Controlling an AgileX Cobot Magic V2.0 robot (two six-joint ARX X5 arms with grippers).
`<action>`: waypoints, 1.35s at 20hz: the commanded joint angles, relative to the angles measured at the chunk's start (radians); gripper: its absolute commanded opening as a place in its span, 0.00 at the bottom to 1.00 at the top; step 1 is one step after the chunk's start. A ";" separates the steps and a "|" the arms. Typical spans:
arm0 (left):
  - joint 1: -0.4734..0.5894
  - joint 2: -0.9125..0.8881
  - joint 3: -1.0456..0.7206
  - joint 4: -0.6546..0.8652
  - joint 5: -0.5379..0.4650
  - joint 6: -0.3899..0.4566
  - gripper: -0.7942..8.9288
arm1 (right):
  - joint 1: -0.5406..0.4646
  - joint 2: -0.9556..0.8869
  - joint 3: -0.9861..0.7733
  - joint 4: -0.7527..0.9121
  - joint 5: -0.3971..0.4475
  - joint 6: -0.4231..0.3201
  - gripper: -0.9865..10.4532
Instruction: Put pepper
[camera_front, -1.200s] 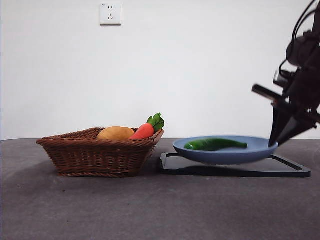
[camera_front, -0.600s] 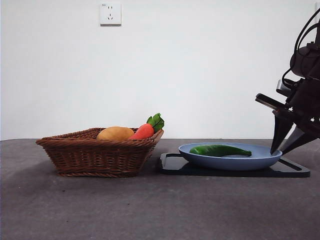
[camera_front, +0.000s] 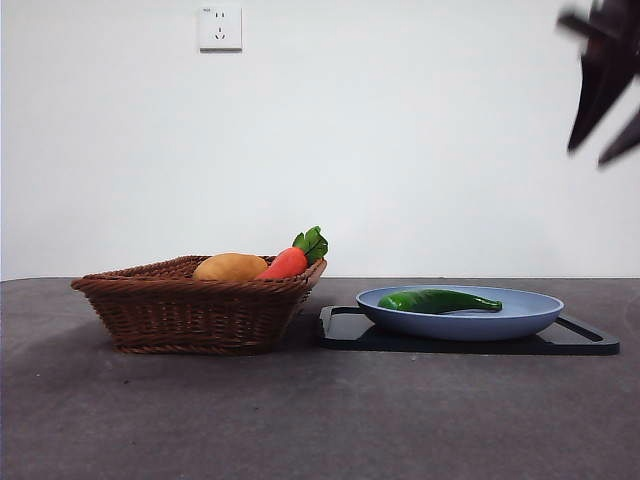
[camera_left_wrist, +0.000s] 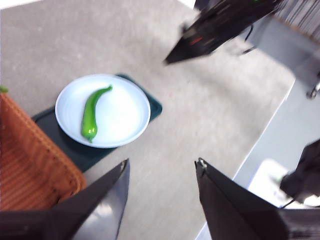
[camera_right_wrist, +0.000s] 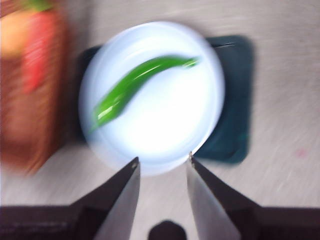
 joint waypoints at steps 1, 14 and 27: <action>-0.009 0.005 0.020 -0.021 -0.023 0.050 0.32 | 0.050 -0.133 0.021 -0.098 -0.003 -0.061 0.23; -0.009 0.005 0.020 -0.073 -0.050 0.069 0.09 | 0.310 -0.507 0.021 -0.505 0.003 -0.125 0.09; -0.009 0.005 0.020 -0.063 -0.050 0.069 0.09 | 0.308 -0.506 0.021 -0.503 0.000 -0.103 0.10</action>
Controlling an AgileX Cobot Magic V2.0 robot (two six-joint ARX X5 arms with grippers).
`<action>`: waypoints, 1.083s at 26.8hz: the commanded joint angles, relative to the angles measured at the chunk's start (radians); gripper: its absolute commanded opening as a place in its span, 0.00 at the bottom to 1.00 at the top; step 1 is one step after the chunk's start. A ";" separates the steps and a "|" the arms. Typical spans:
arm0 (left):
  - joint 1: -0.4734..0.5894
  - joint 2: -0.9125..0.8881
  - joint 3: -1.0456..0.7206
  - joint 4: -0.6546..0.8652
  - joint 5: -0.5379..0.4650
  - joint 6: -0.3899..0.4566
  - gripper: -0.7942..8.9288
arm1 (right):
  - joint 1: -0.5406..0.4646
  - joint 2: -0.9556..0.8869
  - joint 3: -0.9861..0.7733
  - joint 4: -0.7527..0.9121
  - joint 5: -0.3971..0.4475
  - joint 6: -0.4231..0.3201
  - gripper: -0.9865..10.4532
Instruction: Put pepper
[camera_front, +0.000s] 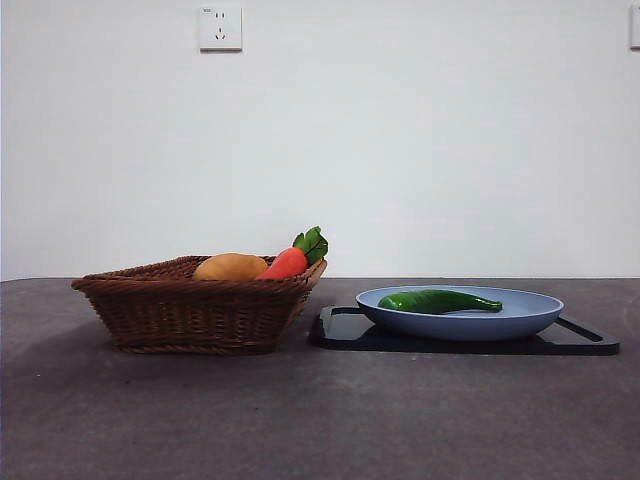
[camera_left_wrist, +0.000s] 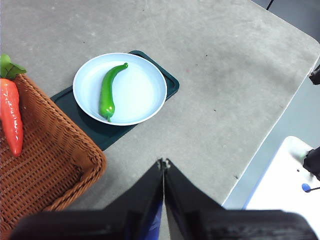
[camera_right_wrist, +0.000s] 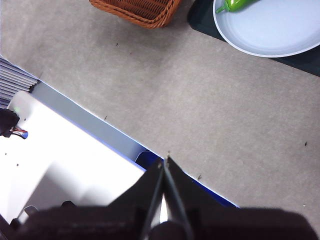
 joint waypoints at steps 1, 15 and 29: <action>-0.009 0.005 0.020 0.013 0.002 0.012 0.09 | 0.003 0.005 0.019 -0.011 0.000 0.006 0.10; 0.479 -0.415 -0.462 0.820 -0.075 0.169 0.09 | 0.003 0.005 0.019 -0.011 0.000 0.006 0.10; 0.730 -0.849 -1.022 0.880 -0.076 0.102 0.09 | 0.003 0.005 0.019 -0.011 0.000 0.006 0.10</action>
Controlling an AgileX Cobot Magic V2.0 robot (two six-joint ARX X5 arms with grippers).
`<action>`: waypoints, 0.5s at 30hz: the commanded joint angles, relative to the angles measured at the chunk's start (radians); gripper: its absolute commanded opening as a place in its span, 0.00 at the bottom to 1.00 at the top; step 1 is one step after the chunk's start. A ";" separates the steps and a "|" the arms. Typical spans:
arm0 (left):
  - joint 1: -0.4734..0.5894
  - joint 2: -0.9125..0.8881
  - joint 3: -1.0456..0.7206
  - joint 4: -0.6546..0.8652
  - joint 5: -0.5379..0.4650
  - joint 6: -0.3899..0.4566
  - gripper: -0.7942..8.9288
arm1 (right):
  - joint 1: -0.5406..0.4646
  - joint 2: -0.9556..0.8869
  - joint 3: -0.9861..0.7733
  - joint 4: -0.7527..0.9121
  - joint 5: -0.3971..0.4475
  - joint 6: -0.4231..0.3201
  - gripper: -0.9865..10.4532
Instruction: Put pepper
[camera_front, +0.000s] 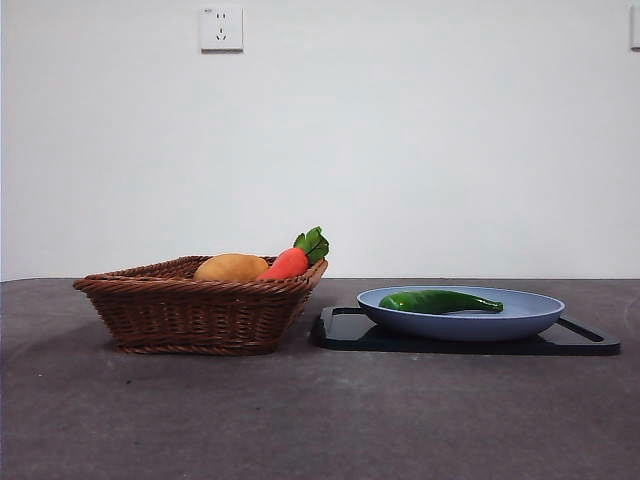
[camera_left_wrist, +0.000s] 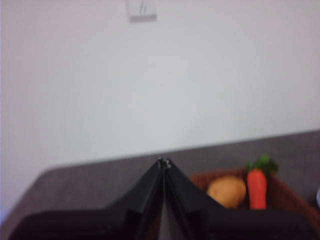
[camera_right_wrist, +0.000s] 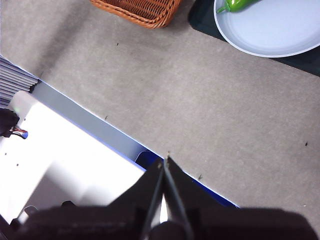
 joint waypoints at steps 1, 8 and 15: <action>0.011 -0.053 -0.079 0.008 -0.001 -0.053 0.09 | 0.003 0.005 0.020 -0.011 0.000 0.006 0.10; 0.016 -0.156 -0.251 0.008 0.000 -0.116 0.09 | 0.003 0.005 0.020 -0.011 0.000 0.006 0.10; 0.016 -0.224 -0.346 -0.003 0.000 -0.142 0.09 | 0.002 0.005 0.020 -0.011 0.000 0.006 0.10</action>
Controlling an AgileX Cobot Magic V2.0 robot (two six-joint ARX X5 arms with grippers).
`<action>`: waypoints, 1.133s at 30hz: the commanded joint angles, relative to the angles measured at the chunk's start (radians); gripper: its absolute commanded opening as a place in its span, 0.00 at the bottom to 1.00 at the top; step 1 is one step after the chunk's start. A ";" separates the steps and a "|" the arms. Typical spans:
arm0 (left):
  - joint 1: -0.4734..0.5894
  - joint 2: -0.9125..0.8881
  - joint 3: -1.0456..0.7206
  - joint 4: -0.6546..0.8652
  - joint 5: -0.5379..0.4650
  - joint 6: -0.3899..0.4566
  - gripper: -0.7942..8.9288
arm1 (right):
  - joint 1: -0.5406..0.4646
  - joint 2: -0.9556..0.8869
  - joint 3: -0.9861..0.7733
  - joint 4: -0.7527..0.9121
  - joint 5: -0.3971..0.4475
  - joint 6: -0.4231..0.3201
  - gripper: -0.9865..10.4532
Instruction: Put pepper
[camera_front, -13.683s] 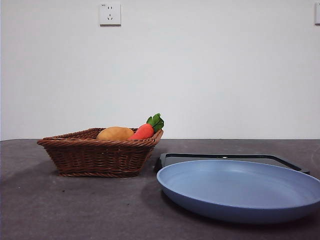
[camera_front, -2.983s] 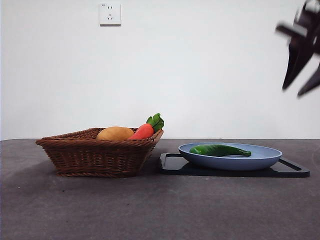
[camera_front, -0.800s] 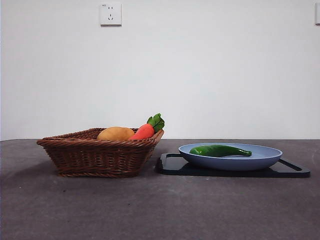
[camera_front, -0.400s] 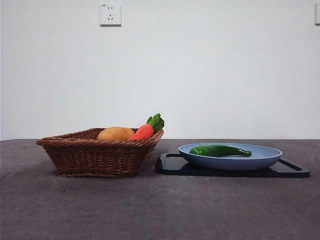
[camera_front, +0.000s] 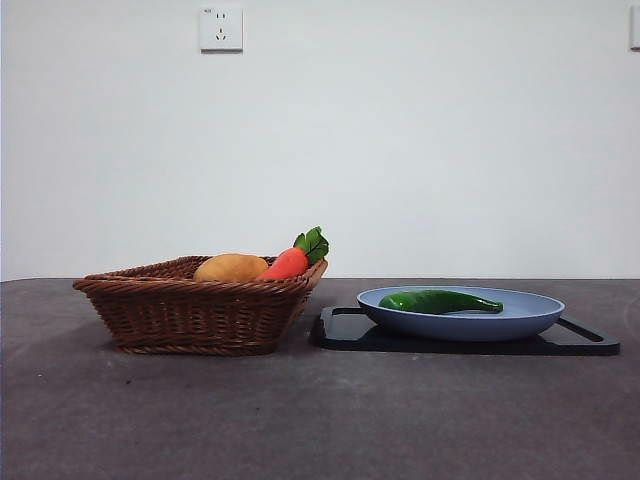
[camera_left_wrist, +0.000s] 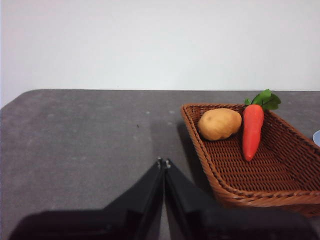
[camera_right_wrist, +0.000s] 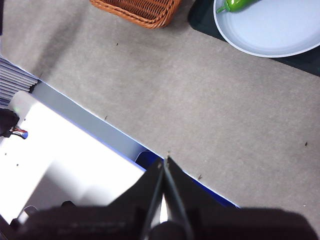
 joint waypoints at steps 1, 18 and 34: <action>0.003 -0.023 -0.016 -0.003 0.000 -0.016 0.09 | 0.003 0.005 0.019 -0.011 0.000 0.006 0.10; 0.002 -0.071 -0.018 -0.194 0.000 -0.015 0.09 | 0.003 0.005 0.019 -0.011 0.000 0.006 0.10; 0.002 -0.071 -0.018 -0.172 0.000 -0.015 0.09 | 0.003 0.005 0.019 -0.011 0.000 0.006 0.10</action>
